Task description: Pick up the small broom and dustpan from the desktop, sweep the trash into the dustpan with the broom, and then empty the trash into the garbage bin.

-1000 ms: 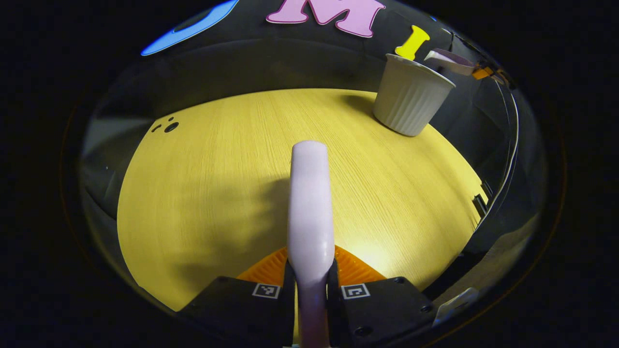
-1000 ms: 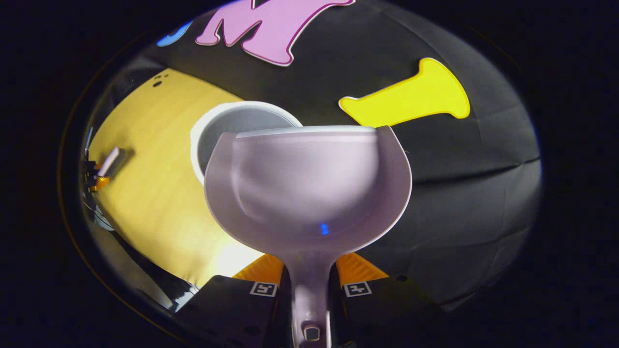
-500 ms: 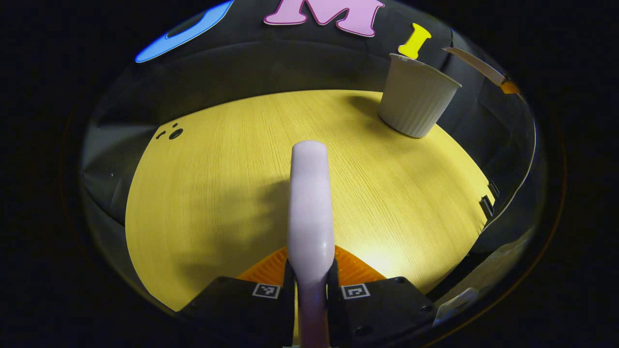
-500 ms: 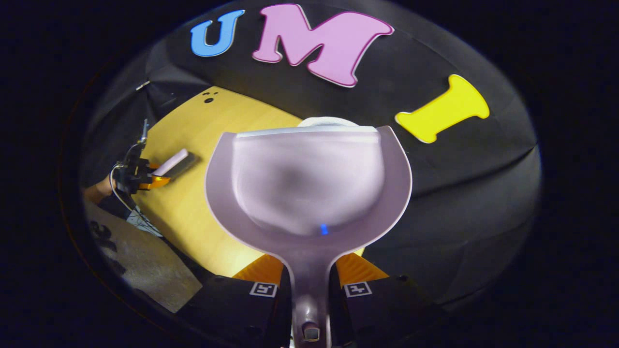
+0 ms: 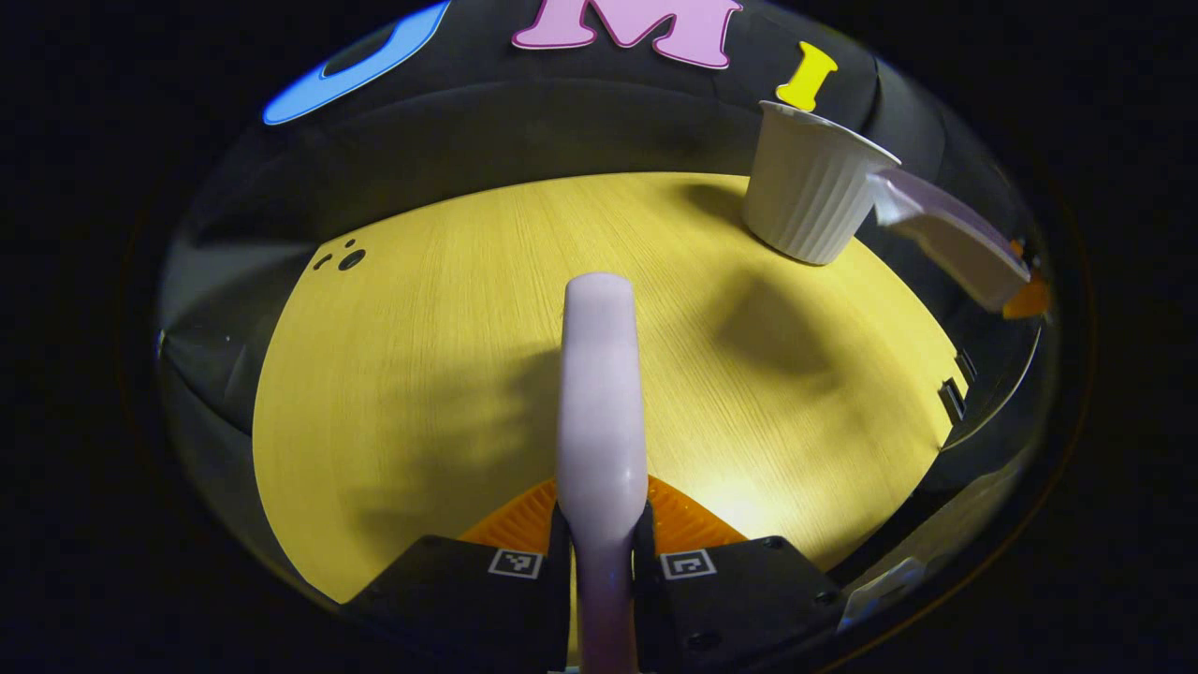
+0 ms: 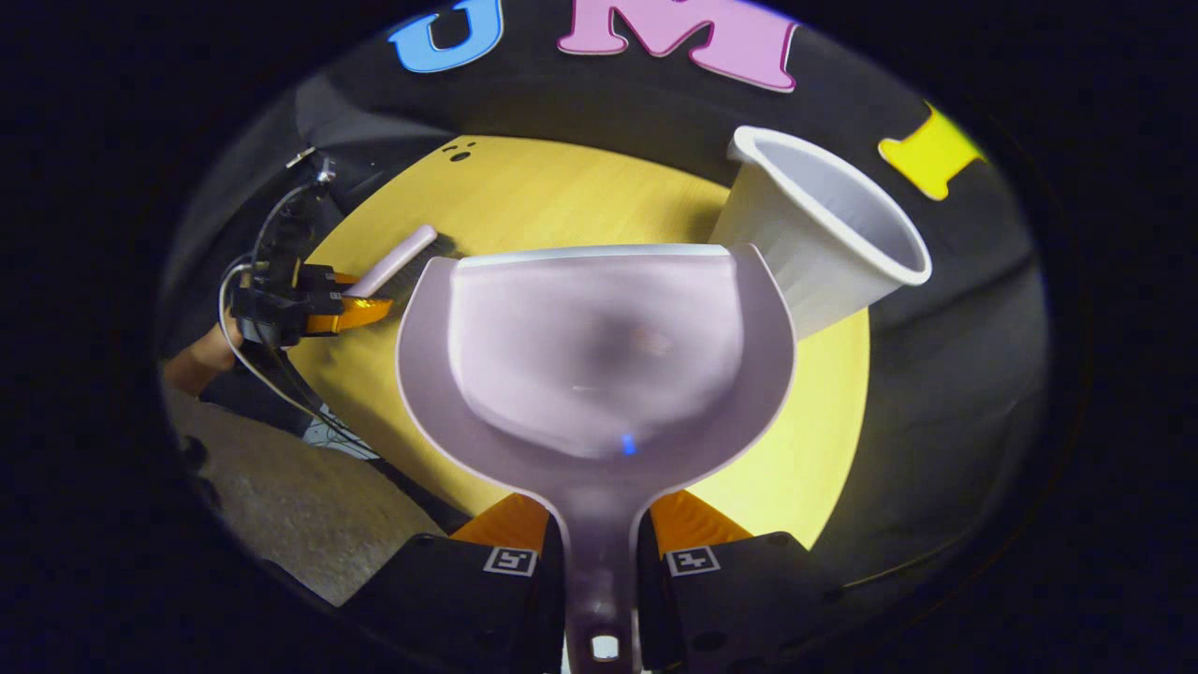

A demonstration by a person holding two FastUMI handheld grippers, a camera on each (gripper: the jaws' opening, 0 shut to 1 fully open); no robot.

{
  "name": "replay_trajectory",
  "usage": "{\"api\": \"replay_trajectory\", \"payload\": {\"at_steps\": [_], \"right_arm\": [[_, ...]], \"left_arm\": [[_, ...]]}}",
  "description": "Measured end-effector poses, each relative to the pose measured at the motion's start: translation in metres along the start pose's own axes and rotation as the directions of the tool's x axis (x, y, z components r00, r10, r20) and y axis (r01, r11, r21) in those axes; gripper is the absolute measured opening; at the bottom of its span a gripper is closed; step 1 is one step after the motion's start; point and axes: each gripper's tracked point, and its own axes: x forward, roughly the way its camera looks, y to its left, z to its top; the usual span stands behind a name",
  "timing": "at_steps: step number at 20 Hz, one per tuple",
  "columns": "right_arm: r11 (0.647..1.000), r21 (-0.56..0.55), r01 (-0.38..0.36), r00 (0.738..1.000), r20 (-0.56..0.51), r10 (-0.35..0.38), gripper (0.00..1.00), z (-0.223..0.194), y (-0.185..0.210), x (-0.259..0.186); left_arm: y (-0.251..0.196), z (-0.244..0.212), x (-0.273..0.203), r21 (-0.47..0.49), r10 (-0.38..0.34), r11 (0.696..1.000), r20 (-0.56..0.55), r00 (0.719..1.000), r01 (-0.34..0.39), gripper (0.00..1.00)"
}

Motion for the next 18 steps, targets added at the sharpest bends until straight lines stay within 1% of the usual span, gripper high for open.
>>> {"api": "replay_trajectory", "payload": {"at_steps": [1, 4, 5, 6, 7, 9, 11, 12, 13, 16, 17, 18], "right_arm": [[1.000, 0.020, -0.006, 1.000, -0.012, 0.007, 0.35, -0.008, 0.006, 0.016], [0.999, 0.050, 0.019, 0.999, -0.044, -0.017, 0.35, -0.029, 0.010, 0.058], [0.998, 0.059, 0.020, 0.998, -0.053, -0.017, 0.35, -0.034, 0.011, 0.068], [0.997, 0.073, 0.018, 0.998, -0.058, -0.013, 0.37, -0.041, 0.013, 0.078], [0.996, 0.091, 0.017, 0.998, -0.062, -0.011, 0.35, -0.043, 0.014, 0.090], [0.993, 0.115, 0.028, 0.997, -0.075, -0.020, 0.35, -0.043, 0.016, 0.112], [0.991, 0.124, 0.043, 0.996, -0.078, -0.033, 0.35, -0.042, 0.016, 0.118], [0.991, 0.129, 0.047, 0.997, -0.074, -0.038, 0.35, -0.042, 0.017, 0.122], [0.990, 0.136, 0.049, 0.996, -0.075, -0.039, 0.36, -0.041, 0.017, 0.124], [0.986, 0.162, 0.037, 0.997, -0.074, -0.026, 0.37, -0.034, 0.021, 0.132], [0.985, 0.169, 0.030, 0.998, -0.067, -0.019, 0.35, -0.031, 0.023, 0.130], [0.984, 0.174, 0.022, 0.997, -0.070, -0.010, 0.39, -0.031, 0.026, 0.130]], "left_arm": [[0.001, -0.001, 0.002, -0.008, 0.003, 1.000, -0.004, 1.000, -0.003, 0.31], [0.006, 0.000, 0.013, -0.021, 0.016, 1.000, -0.014, 1.000, -0.016, 0.31], [0.008, 0.001, 0.016, -0.014, 0.026, 1.000, -0.014, 1.000, -0.026, 0.31], [0.011, 0.001, 0.019, -0.004, 0.037, 0.999, -0.012, 0.999, -0.037, 0.31], [0.015, 0.001, 0.023, 0.009, 0.047, 0.999, -0.012, 0.999, -0.047, 0.31], [0.022, 0.000, 0.031, 0.029, 0.068, 0.997, -0.020, 0.997, -0.067, 0.31], [0.025, -0.003, 0.038, 0.039, 0.080, 0.996, -0.033, 0.996, -0.079, 0.33], [0.026, -0.003, 0.040, 0.041, 0.084, 0.996, -0.035, 0.996, -0.082, 0.31], [0.026, -0.003, 0.043, 0.041, 0.083, 0.996, -0.038, 0.996, -0.082, 0.34], [0.030, -0.004, 0.049, 0.047, 0.085, 0.995, -0.056, 0.995, -0.082, 0.35], [0.032, -0.003, 0.048, 0.050, 0.090, 0.995, -0.053, 0.994, -0.088, 0.37], [0.032, 0.000, 0.046, 0.056, 0.096, 0.994, -0.043, 0.994, -0.093, 0.40]]}}
